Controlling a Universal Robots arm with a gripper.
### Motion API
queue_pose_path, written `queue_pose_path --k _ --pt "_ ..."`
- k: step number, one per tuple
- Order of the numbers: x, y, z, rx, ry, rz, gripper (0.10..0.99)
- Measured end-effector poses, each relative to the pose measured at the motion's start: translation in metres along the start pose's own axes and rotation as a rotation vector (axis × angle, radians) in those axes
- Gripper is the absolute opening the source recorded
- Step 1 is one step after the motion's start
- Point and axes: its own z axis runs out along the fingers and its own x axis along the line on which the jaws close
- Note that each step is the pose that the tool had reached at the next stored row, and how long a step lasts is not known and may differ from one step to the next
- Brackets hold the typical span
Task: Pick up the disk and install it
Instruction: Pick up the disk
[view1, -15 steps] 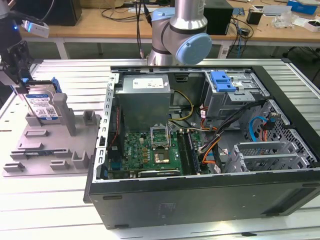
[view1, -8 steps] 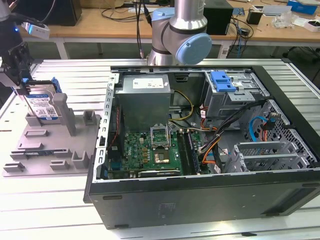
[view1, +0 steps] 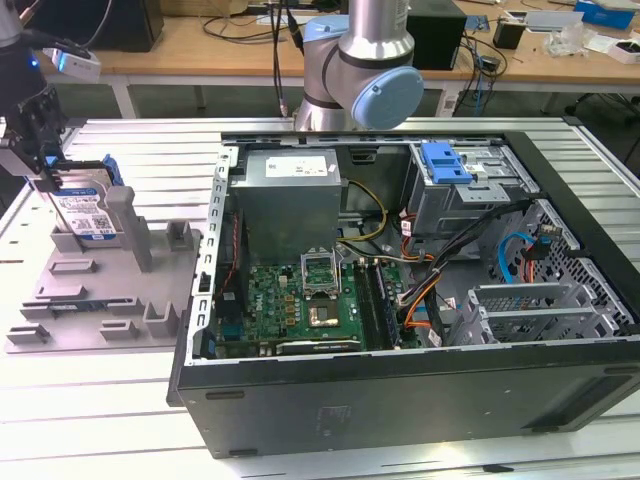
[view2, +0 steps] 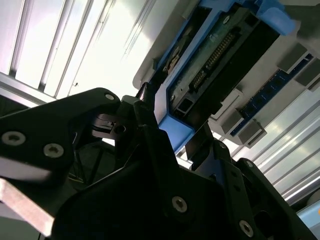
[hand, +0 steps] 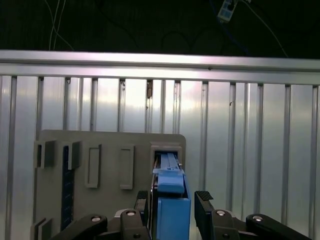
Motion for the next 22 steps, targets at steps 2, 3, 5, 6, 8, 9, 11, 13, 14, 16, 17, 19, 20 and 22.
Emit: queue_pose_path --k 2,3,5,6,8,9,11,13,14,16,17,19,20,22 --pt "0.0 0.0003 0.0008 0.0 0.0 0.001 0.498" --pt "0.0 0.0004 0.0011 0.0 0.0 0.001 0.498" --pt "-0.0001 0.0007 0.0019 0.0 0.0 0.002 0.498" --pt "-0.0001 0.0007 0.0021 0.0 0.0 0.002 0.498" --pt "-0.0001 0.0008 0.0028 0.001 -0.0001 0.002 0.498" --pt "-0.0001 0.0008 0.0029 0.001 -0.0001 0.003 0.498" --pt "-0.0001 0.0008 0.0035 0.001 -0.0001 0.003 0.482" --pt "-0.0001 0.0009 0.004 0.001 -0.0001 0.004 0.408" --pt "-0.0001 0.0008 0.0043 0.001 -0.0001 0.004 0.408" --pt "-0.0002 0.0009 0.0047 0.001 -0.0001 0.004 0.408" --pt "-0.0001 0.0009 0.0049 0.001 -0.0001 0.004 0.408" --pt "-0.0002 0.0009 0.0052 0.001 -0.0001 0.005 0.408" --pt "-0.0002 0.0009 0.0053 0.001 -0.0001 0.005 0.408" --pt "-0.0002 0.0009 0.0053 0.001 -0.0001 0.005 0.408"
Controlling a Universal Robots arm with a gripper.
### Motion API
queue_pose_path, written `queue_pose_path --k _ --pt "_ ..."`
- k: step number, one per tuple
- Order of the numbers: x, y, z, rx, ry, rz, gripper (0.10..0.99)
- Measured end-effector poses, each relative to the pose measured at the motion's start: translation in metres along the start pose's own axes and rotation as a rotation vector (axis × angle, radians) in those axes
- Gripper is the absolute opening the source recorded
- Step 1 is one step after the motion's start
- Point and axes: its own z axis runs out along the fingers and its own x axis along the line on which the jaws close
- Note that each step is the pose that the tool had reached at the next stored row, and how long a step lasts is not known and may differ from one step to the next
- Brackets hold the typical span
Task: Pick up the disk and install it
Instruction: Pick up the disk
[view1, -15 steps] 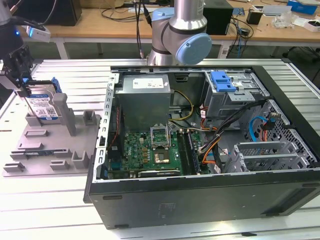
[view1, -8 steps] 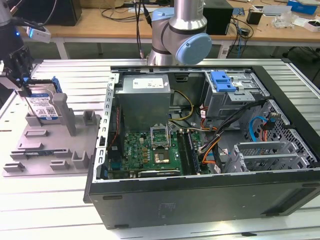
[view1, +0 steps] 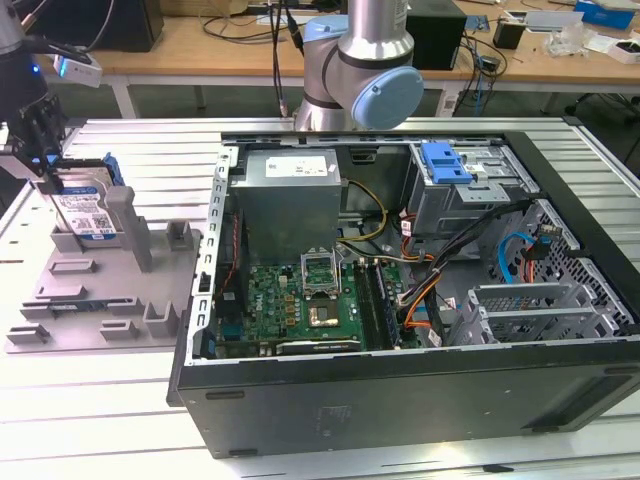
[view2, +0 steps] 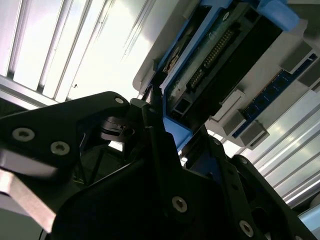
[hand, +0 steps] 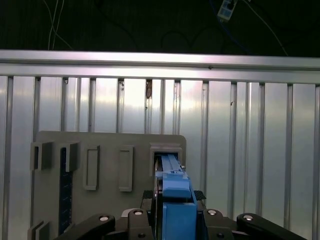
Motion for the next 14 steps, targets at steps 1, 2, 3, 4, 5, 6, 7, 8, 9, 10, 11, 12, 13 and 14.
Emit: queue_pose_path --k 1,2,3,4,5,6,7,8,9,10,11,12,13,14 --pt "0.0 0.0 0.0 0.0 0.0 0.0 0.408" --pt "0.0 0.0 0.0 0.0 0.0001 0.0 0.408" --pt "0.0 0.0 0.0 0.0 0.0 0.0 0.408" --pt "0.0 0.0 0.0 0.0 0.0 0.0 0.392" --pt "0.0 0.0 0.0 0.0 0.0 0.0 0.369" --pt "0.0 0.0 0.0001 0.0 0.0 0.0 0.369" --pt "0.0 0.0 0.0001 0.0 0.0 0.0 0.369" --pt "0.0 0.0 0.0001 0.0 0.0 0.0 0.369" --pt "0.0 0.0 0.0001 0.0 0.0 0.0 0.369" --pt "0.0 -0.0001 -0.0004 0.001 -0.0002 0.0 0.369" --pt "0.0001 0.0001 -0.0035 0.0 -0.0001 0.0 0.369" --pt "0.0001 0.0001 -0.0058 0.001 0.0 0.0 0.369" --pt "0.0002 0.0002 -0.0076 0.001 0.0 0.0 0.369" --pt "0.0002 0.0003 -0.0105 0.002 0.0 0.0 0.369"
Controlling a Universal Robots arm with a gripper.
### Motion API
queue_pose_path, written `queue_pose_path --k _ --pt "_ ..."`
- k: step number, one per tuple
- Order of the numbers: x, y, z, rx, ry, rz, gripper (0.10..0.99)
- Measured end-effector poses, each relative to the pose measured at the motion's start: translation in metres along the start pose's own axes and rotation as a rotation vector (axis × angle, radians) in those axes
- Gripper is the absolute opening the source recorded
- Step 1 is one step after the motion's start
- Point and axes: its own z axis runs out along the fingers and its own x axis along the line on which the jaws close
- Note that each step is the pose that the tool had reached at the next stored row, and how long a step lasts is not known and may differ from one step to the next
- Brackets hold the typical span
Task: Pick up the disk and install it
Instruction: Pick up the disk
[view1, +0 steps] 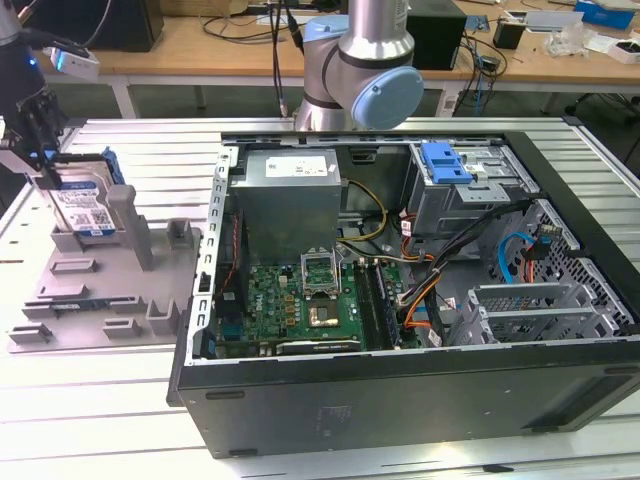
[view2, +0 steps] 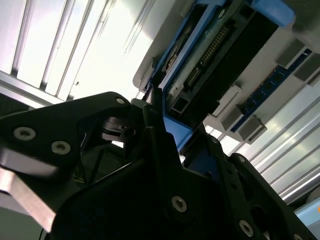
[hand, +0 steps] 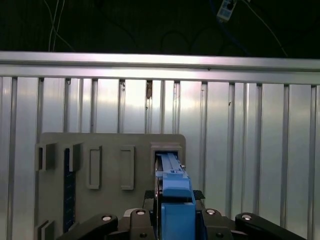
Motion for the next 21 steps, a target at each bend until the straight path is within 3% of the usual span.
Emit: queue_pose_path --k 3,11,21 --pt "0.0003 0.0004 -0.0147 0.003 0.0001 0.0 0.369" --pt "0.0008 0.0009 -0.0333 0.006 0.0002 0.0 0.369" --pt "0.0014 0.0016 -0.0621 0.011 0.0003 0.0 0.369"
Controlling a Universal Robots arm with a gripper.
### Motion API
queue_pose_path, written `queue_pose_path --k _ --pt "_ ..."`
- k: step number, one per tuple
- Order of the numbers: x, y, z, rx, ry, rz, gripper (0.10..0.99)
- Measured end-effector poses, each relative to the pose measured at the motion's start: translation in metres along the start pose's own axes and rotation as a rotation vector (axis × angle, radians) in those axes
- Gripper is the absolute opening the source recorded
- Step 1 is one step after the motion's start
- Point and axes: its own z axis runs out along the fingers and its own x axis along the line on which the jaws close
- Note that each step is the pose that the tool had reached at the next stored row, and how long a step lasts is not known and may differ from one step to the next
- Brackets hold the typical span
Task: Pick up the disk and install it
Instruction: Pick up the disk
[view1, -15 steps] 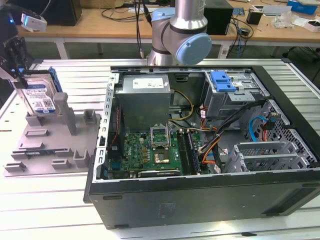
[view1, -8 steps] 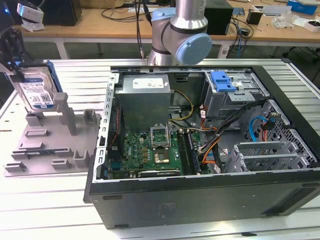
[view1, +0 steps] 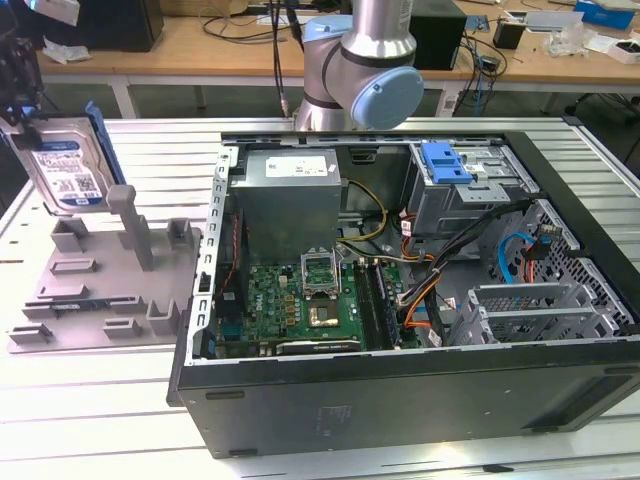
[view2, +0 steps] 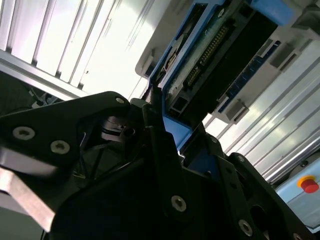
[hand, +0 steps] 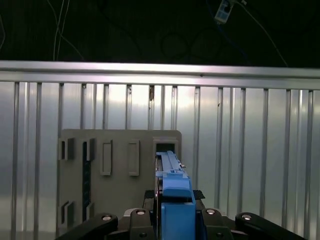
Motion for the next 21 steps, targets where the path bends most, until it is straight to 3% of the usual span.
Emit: queue_pose_path --k 4,9,15,21 --pt "0.0002 0.0002 -0.0117 0.002 0.0 0.0 0.369" --pt "0.0007 0.0005 -0.0321 0.004 0.0001 0.0 0.369" --pt "0.0016 0.001 -0.0684 0.008 0.0002 0.0 0.369" --pt "0.0022 0.0014 -0.0941 0.009 0.0003 0.0 0.369"
